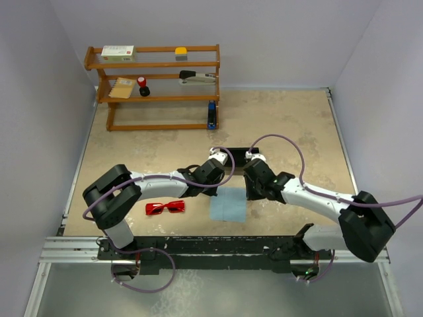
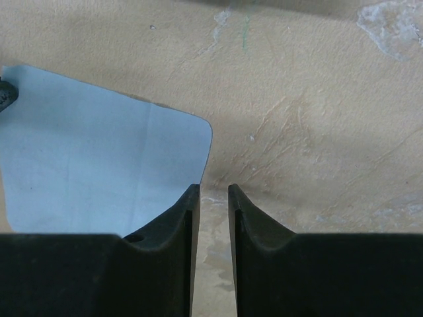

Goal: Organize the sunglasses
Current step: Fold the glasses cleaning cloth at the center of the board.

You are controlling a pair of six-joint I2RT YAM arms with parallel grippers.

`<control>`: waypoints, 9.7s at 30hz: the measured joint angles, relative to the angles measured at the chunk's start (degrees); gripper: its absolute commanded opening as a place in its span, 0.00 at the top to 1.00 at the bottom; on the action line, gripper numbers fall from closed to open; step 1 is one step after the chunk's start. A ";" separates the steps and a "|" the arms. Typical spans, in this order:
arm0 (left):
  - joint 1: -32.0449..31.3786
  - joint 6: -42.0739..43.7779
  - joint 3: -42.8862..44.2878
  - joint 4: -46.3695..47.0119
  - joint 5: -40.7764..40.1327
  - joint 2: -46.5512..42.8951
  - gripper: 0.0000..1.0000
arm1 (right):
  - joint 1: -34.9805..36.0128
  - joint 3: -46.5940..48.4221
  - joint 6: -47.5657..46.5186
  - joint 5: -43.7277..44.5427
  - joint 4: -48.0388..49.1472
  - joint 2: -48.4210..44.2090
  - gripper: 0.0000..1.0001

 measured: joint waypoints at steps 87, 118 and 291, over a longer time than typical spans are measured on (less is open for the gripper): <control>-0.02 -0.50 -2.80 -1.42 -0.22 -8.44 1.00 | -1.84 1.55 -4.50 -4.57 5.97 0.96 1.00; -2.60 -2.25 -7.39 0.87 0.70 -11.15 1.00 | 3.08 -2.08 -2.91 -4.46 5.92 -1.77 1.00; -10.62 -8.04 -13.55 3.50 -4.70 -13.99 1.00 | 8.76 -2.34 0.44 -3.23 14.84 3.65 0.71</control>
